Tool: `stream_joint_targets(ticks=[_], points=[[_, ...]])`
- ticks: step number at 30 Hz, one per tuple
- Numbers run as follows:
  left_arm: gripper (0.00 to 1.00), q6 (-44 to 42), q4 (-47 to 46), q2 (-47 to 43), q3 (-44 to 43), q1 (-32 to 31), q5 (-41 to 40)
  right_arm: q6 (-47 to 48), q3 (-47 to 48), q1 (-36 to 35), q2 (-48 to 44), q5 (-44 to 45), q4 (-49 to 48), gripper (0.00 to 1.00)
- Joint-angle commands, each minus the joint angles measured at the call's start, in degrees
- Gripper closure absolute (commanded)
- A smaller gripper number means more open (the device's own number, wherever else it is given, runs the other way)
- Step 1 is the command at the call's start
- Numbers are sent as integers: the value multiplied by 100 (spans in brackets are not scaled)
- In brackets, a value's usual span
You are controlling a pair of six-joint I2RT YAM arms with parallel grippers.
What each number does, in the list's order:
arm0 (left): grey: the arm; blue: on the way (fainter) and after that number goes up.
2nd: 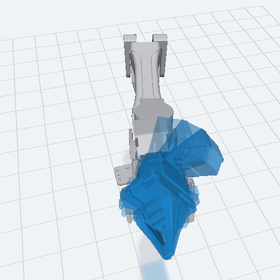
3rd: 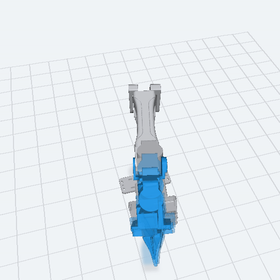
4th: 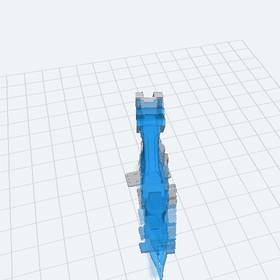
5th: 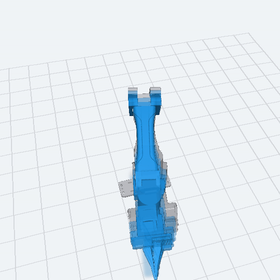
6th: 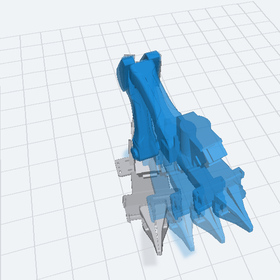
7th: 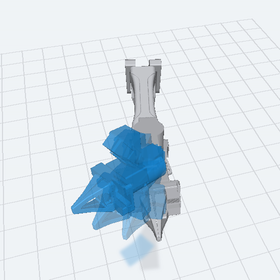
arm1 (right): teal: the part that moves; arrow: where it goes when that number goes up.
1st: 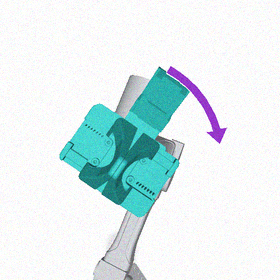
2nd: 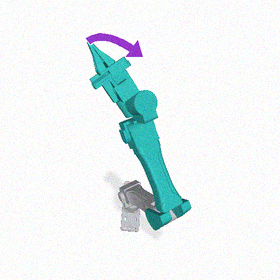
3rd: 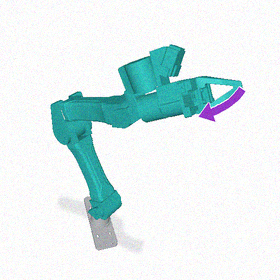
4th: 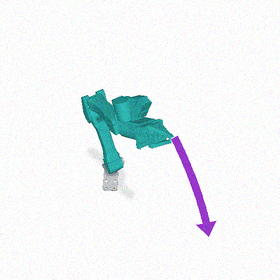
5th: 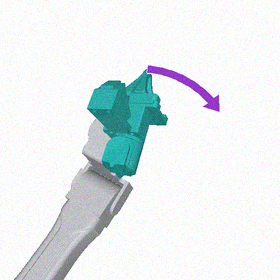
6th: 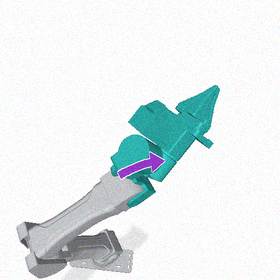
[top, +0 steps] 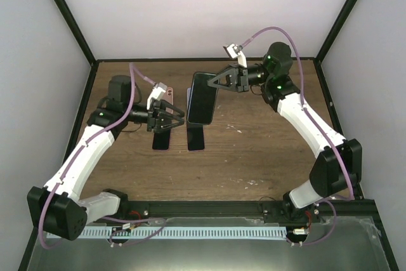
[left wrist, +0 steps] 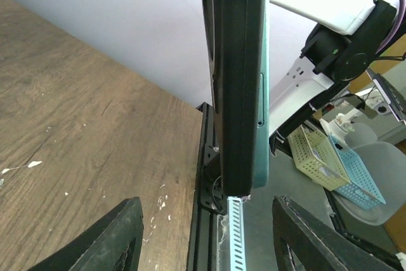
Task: Take the phone out of the phone case
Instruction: Remove the phone case from the phone.
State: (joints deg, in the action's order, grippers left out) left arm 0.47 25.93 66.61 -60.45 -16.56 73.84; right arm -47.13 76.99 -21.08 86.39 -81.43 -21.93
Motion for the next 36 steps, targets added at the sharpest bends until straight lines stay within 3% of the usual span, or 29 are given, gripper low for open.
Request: stream_joint_targets(ticks=[1, 13, 22, 36], points=[[43, 166, -88, 51, -159, -50, 64, 99, 279, 29, -45, 118, 20, 99], [46, 389, -360, 226, -139, -155, -270, -309, 7, 9, -37, 129, -426, 99], [67, 711, -480, 563, -176, -133, -1283, -1109, -335, -36, -10, 109, -1251, 99], [71, 1199, -1255, 905, -226, -152, -738, -1327, -794, -316, 201, 127, -1393, 99]])
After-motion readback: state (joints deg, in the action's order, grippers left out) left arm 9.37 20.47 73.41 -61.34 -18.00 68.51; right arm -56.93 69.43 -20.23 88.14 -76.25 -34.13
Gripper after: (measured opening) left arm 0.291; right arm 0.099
